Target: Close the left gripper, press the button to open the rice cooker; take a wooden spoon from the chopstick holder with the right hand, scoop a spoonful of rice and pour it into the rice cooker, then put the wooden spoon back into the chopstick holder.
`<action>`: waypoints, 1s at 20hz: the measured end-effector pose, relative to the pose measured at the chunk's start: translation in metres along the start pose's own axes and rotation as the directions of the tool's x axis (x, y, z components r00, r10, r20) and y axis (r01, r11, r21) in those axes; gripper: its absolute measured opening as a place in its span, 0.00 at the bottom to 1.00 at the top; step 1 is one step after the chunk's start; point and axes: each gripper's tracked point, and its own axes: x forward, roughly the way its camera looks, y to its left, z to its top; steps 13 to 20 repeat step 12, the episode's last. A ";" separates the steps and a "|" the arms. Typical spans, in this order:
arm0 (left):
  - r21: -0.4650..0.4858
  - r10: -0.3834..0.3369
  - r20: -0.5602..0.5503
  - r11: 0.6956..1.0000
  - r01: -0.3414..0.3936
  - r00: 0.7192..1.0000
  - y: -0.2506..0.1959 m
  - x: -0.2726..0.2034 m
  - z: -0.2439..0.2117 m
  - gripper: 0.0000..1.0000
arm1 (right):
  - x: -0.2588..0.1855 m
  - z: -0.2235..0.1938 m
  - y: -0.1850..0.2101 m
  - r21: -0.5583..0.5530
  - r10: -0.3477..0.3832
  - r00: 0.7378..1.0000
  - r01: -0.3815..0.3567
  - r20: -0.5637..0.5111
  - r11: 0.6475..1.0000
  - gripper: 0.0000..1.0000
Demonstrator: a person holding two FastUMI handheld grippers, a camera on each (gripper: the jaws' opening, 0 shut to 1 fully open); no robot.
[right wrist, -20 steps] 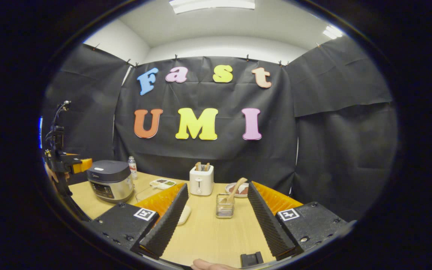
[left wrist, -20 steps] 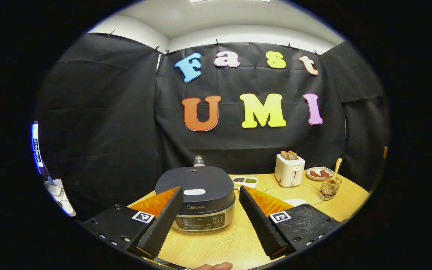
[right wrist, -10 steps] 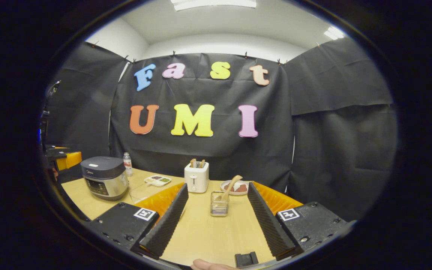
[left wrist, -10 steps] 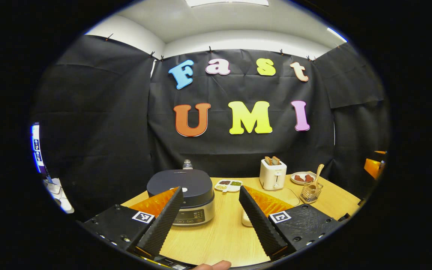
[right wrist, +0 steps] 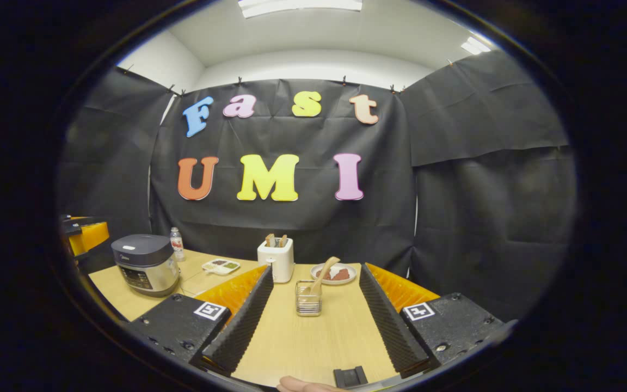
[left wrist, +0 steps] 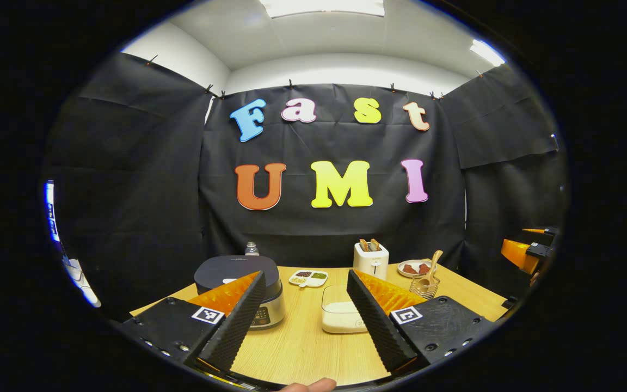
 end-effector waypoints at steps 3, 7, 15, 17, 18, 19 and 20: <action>0.003 -0.007 0.017 1.000 0.007 1.000 -0.006 -0.003 0.008 0.96 | -0.005 0.010 -0.003 -0.009 -0.007 1.000 0.007 0.017 1.000 1.00; 0.000 -0.017 0.026 1.000 0.017 0.999 -0.009 -0.004 0.010 0.96 | -0.011 0.017 -0.001 -0.009 0.000 0.999 0.000 0.033 1.000 1.00; 0.002 -0.018 0.025 1.000 0.018 1.000 -0.014 -0.003 0.011 0.96 | -0.013 0.015 0.000 -0.006 0.008 1.000 -0.008 0.030 1.000 1.00; 0.002 -0.018 0.025 1.000 0.018 1.000 -0.014 -0.003 0.011 0.96 | -0.013 0.015 0.000 -0.006 0.008 1.000 -0.008 0.030 1.000 1.00; 0.002 -0.018 0.025 1.000 0.018 1.000 -0.014 -0.003 0.011 0.96 | -0.013 0.015 0.000 -0.006 0.008 1.000 -0.008 0.030 1.000 1.00; 0.002 -0.018 0.025 1.000 0.018 1.000 -0.014 -0.003 0.011 0.96 | -0.013 0.015 0.000 -0.006 0.008 1.000 -0.008 0.030 1.000 1.00; 0.002 -0.018 0.025 1.000 0.018 1.000 -0.014 -0.003 0.011 0.96 | -0.013 0.015 0.000 -0.006 0.008 1.000 -0.008 0.030 1.000 1.00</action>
